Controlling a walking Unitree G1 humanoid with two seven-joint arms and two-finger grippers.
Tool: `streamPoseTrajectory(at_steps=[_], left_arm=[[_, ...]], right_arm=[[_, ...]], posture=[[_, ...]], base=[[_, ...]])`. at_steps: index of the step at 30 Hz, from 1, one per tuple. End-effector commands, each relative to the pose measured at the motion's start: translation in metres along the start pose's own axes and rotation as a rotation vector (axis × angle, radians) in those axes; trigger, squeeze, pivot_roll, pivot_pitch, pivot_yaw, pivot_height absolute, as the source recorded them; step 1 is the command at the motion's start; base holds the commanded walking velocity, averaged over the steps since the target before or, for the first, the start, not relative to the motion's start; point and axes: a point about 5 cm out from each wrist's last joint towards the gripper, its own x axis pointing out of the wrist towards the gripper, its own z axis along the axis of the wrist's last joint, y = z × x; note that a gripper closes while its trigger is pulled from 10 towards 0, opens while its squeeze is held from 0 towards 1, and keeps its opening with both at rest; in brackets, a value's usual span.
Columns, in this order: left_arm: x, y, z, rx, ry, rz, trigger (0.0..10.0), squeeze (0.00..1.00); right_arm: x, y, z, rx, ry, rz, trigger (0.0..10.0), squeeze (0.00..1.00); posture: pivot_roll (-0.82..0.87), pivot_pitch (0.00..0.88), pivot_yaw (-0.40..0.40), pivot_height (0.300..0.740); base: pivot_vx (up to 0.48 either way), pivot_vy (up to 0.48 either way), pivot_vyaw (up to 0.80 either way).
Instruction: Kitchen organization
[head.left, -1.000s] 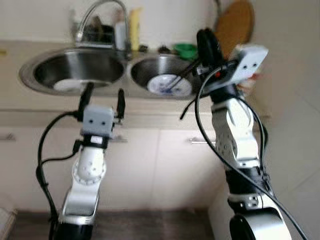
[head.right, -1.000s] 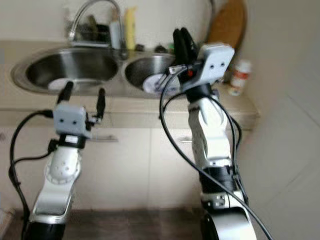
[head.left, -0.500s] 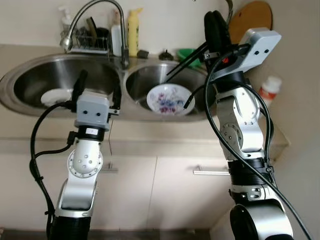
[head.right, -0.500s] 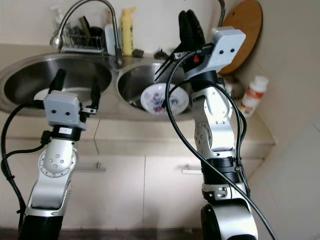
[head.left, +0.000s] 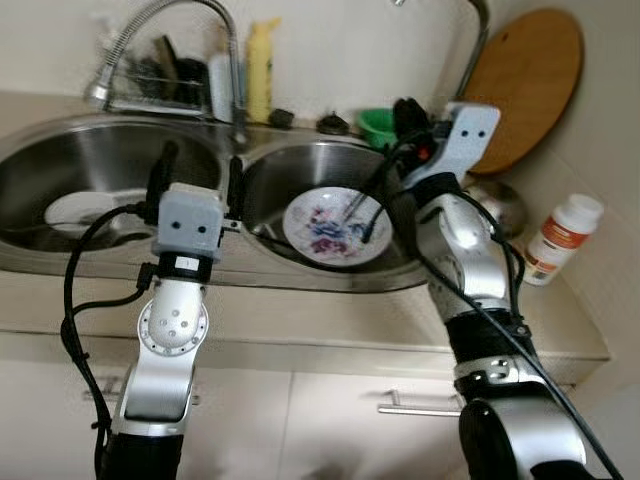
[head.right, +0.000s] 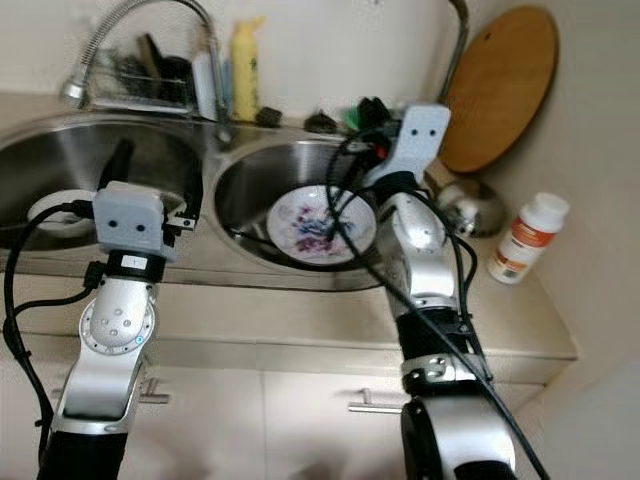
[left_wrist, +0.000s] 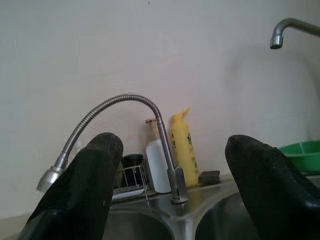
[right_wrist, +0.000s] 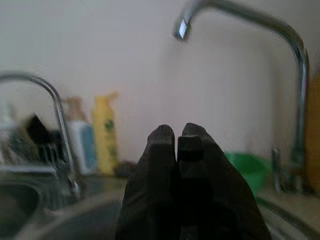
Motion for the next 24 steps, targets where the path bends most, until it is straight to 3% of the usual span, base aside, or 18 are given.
streamPoseTrajectory(at_steps=[1,2,3,13,24], left_arm=[[-0.001,0.000,0.002,0.001,-0.003,-0.002,10.0,0.00],[-0.001,0.000,0.001,0.003,0.000,-0.003,10.0,0.00],[-0.001,0.000,0.001,0.003,0.002,-0.004,10.0,0.00],[-0.001,-0.003,-0.003,-0.005,0.028,-0.014,10.0,0.00],[-0.004,-0.005,-0.002,-0.057,0.033,-0.023,10.0,0.00]], right_arm=[[0.002,0.005,-0.013,-0.020,0.091,0.012,10.0,0.25],[0.001,0.004,-0.019,-0.022,0.129,0.014,10.0,0.45],[0.000,0.004,-0.022,-0.004,0.142,0.020,10.0,1.00],[-0.003,0.005,-0.026,0.085,0.137,0.036,10.0,1.00],[-0.001,0.004,0.017,0.225,-0.069,0.024,10.0,1.00]], posture=[[0.13,0.000,-0.086,0.740],[0.13,0.000,-0.086,0.740],[0.13,0.000,-0.086,0.740],[0.12,0.000,-0.077,0.740],[0.12,0.000,-0.077,0.740]], base=[[0.000,0.000,0.00],[0.000,0.000,0.00],[0.000,0.000,0.00],[0.000,0.000,0.00],[0.000,0.000,0.00]])
